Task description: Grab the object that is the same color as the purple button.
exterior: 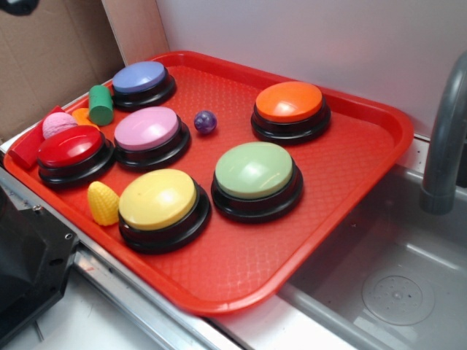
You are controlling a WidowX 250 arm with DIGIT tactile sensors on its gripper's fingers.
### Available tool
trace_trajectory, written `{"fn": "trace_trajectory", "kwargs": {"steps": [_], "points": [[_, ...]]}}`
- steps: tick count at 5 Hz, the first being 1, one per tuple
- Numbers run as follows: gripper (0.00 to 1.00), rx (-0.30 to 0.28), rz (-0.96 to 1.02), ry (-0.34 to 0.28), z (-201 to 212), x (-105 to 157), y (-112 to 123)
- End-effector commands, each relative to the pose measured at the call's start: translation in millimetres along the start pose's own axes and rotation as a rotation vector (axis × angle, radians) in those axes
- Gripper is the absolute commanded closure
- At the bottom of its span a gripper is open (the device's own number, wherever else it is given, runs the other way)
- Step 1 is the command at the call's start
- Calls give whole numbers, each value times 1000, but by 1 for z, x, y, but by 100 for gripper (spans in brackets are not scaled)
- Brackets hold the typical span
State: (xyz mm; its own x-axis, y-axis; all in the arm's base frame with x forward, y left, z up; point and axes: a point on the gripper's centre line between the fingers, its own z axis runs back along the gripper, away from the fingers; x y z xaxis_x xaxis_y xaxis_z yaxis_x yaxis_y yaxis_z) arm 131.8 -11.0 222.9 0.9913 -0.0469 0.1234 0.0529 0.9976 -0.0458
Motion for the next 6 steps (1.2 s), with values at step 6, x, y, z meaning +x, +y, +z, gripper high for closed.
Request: {"fn": "trace_trajectory", "kwargs": {"steps": [6], "points": [[0, 2, -355, -47, -170, 133, 36]]}}
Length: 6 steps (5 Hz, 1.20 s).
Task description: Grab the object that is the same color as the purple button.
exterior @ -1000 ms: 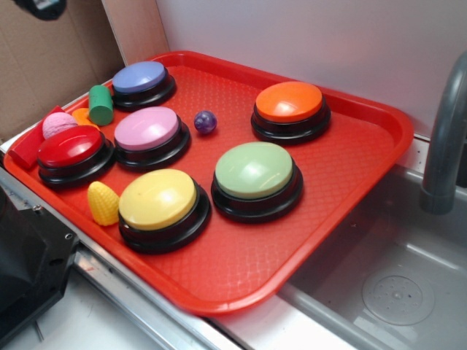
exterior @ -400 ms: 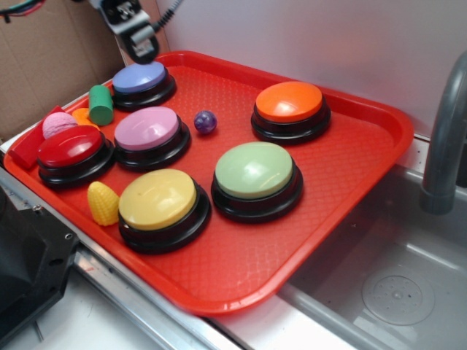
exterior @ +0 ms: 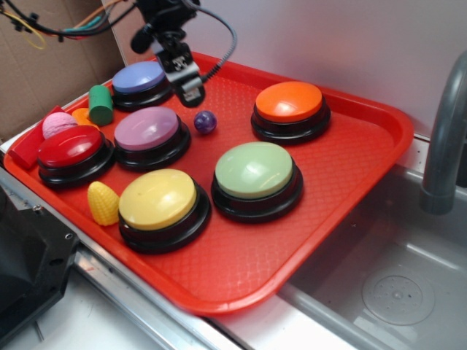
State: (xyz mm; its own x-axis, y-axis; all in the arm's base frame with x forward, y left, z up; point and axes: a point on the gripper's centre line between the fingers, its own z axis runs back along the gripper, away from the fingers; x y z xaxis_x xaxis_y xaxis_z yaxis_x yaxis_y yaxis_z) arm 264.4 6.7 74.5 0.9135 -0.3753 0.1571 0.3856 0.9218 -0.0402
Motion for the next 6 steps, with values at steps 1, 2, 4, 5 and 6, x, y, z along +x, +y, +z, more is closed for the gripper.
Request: {"fn": "trace_trajectory", "kwargs": {"steps": [1, 2, 4, 5, 6], "points": [[0, 12, -37, -13, -25, 21, 12], [0, 9, -44, 12, -33, 19, 12], [100, 25, -39, 76, -44, 15, 8], [100, 25, -29, 83, -44, 15, 8], [100, 29, 0, 93, -34, 14, 9]]}}
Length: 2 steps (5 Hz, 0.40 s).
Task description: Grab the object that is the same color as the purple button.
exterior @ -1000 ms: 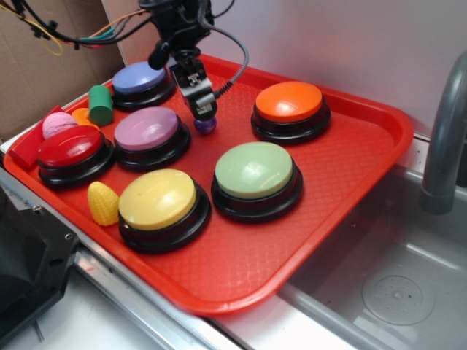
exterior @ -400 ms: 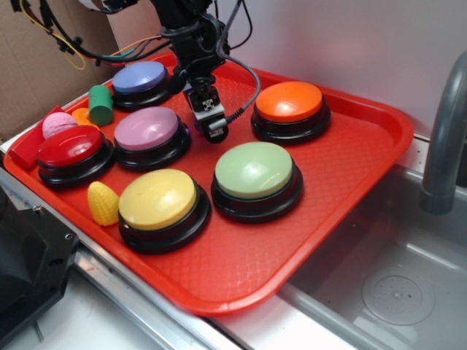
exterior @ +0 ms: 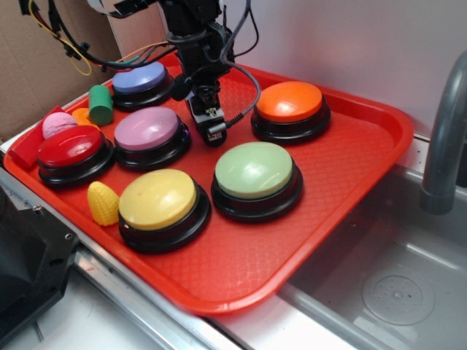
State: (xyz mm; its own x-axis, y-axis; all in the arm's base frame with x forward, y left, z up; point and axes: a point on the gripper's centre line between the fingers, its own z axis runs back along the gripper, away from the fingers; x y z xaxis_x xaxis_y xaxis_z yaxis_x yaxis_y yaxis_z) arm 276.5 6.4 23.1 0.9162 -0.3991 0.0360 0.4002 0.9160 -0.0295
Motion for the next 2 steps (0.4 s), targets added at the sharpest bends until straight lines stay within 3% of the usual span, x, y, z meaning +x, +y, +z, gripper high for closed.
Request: {"fn": "trace_trajectory", "kwargs": {"steps": [1, 2], "points": [[100, -4, 106, -40, 49, 4, 8], [100, -4, 229, -94, 91, -3, 11]]}}
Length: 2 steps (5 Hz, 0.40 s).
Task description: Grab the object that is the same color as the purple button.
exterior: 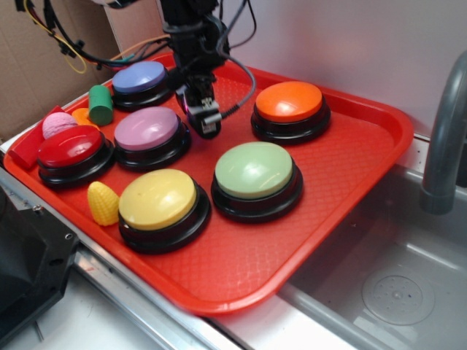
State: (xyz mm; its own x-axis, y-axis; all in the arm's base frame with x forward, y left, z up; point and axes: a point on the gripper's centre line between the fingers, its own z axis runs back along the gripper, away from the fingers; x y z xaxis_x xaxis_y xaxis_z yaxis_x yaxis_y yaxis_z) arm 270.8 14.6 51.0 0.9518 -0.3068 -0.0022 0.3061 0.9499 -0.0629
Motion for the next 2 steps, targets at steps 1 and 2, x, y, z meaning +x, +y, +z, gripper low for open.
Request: {"fn": "trace_trajectory", "kwargs": {"steps": [1, 2], "points": [[100, 24, 201, -182, 100, -6, 1], [100, 40, 320, -223, 125, -17, -4]]}}
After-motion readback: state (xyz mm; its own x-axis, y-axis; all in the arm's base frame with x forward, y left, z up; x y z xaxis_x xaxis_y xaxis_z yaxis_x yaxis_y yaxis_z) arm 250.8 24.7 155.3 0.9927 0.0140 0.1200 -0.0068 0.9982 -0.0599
